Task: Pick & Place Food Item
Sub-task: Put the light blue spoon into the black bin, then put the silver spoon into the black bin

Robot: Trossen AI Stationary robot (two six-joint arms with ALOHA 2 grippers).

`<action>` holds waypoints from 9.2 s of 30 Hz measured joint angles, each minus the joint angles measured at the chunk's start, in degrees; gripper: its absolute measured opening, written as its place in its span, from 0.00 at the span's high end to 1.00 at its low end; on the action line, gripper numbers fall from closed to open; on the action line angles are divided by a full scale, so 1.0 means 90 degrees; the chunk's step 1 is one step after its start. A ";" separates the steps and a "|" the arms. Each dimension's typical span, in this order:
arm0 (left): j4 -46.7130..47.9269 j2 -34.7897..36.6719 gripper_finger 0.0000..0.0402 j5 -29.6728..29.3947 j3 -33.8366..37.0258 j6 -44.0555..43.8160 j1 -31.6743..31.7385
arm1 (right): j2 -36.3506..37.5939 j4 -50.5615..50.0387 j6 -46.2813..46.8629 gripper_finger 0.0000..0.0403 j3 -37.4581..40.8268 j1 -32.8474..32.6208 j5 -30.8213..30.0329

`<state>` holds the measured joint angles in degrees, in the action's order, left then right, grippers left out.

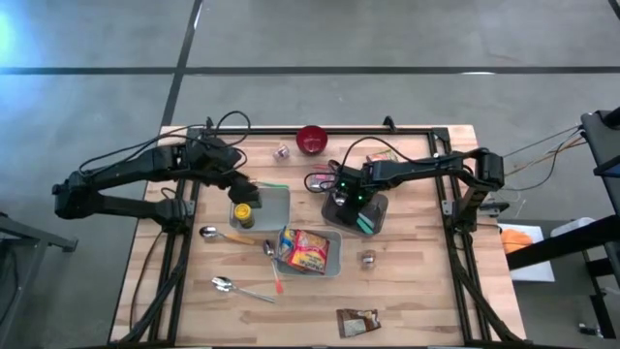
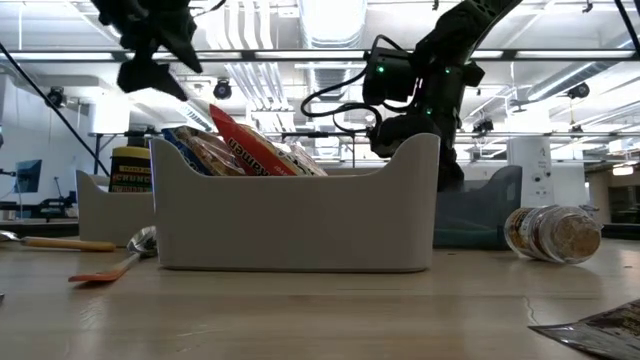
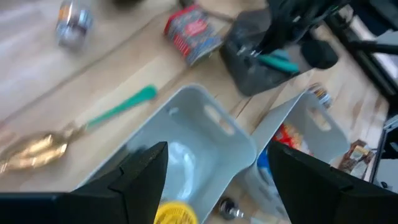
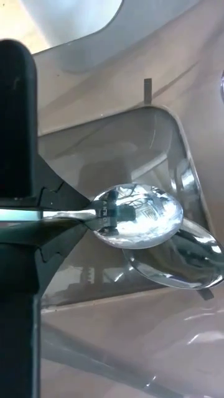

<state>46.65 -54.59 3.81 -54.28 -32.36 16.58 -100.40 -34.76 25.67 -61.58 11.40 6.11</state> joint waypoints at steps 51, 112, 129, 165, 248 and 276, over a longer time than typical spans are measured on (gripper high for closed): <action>-0.0830 0.0000 0.31 0.0054 -0.0002 0.0440 -0.1535 | 0.0067 -0.0149 0.0491 0.46 -0.0084 -0.0038 0.0097; -0.0757 -0.5234 0.65 -0.0713 -0.0085 0.0774 -0.7045 | 0.3101 -0.0641 0.1606 0.46 -0.0526 -0.1559 -0.0191; -0.0271 -0.4386 0.99 -0.0615 -0.0008 -0.0616 -0.6910 | 0.3145 -0.0590 0.1505 0.46 -0.0531 -0.2551 -0.0180; -0.1988 -0.1988 1.00 0.2644 -0.0517 -0.2487 -0.2096 | -0.0953 -0.3323 -0.4746 0.46 -0.6412 -0.3073 -0.2214; -0.2805 -0.0789 0.64 0.2145 -0.1511 -0.0900 -0.1171 | 0.3032 -0.1853 0.3029 0.98 -0.0474 -0.1751 -0.1338; -0.2319 -0.0789 0.64 0.1739 -0.1503 -0.0896 -0.1163 | 0.2495 -0.0398 0.4010 0.98 0.1259 -0.1761 -0.0839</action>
<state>25.78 -61.69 19.46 -67.81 -40.42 6.11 -77.94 -38.35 61.76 -50.25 -4.45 -1.44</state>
